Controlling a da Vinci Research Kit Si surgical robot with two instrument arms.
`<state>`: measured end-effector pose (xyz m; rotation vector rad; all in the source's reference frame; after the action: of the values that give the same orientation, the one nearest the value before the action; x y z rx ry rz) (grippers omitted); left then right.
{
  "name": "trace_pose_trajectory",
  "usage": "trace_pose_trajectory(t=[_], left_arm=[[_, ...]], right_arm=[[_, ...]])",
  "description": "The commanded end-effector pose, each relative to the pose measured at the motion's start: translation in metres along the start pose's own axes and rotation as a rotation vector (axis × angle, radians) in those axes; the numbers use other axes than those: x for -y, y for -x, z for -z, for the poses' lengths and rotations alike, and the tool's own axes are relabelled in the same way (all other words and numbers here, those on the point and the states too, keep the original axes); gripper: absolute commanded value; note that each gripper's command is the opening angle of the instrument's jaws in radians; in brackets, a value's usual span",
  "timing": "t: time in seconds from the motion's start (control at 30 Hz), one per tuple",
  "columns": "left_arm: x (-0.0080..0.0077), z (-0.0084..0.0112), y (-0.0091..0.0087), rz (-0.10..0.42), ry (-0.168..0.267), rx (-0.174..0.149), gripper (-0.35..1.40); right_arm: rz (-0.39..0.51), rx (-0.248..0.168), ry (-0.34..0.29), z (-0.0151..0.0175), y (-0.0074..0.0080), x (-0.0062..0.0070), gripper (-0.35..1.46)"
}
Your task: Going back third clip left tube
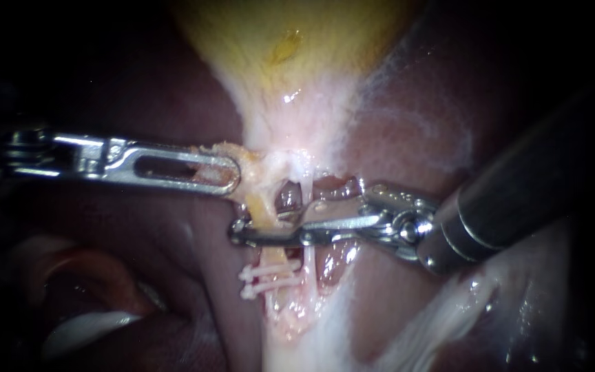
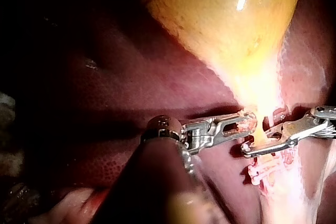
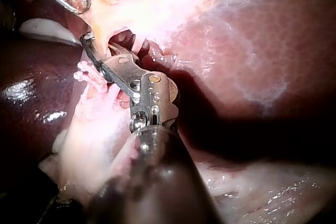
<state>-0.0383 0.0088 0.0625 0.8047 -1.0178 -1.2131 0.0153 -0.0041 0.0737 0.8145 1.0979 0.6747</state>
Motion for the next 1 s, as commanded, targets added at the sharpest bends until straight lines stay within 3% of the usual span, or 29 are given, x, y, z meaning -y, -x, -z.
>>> trace_pose_trajectory(t=[0.03,0.13,0.17,0.3,0.37,0.5,0.73,1.0], left_arm=[[0.0,0.0001,0.0,0.0,0.003,0.002,-0.35],[0.0,0.0001,0.0,0.0,0.003,0.002,-0.35],[0.0,0.0001,0.0,0.0,0.003,0.002,-0.35],[0.0,0.0001,0.0,0.0,0.003,0.002,-0.35],[0.0,0.0002,0.0,0.0,0.003,0.002,-0.35],[0.0,0.0002,0.0,0.0,0.003,0.002,-0.35],[0.0,0.0003,-0.0001,-0.001,0.002,0.002,-0.35],[0.0,0.0004,-0.0001,-0.001,0.002,0.001,-0.35]], right_arm=[[0.0,-0.001,0.002,0.0001,0.0,0.0,-0.35],[0.006,0.005,-0.013,0.0001,0.0,0.0,-0.35],[0.042,0.002,-0.027,0.0,0.0,0.0,-0.27],[0.16,-0.021,-0.017,0.0,0.0001,0.0001,0.37],[0.189,-0.033,0.005,0.0,0.0001,0.0001,0.46],[0.253,-0.061,-0.008,0.0,0.0001,0.0002,0.5],[0.33,-0.058,-0.011,0.0007,0.0004,0.0007,0.5],[0.396,-0.055,-0.015,0.0039,0.0004,0.0011,0.5]])
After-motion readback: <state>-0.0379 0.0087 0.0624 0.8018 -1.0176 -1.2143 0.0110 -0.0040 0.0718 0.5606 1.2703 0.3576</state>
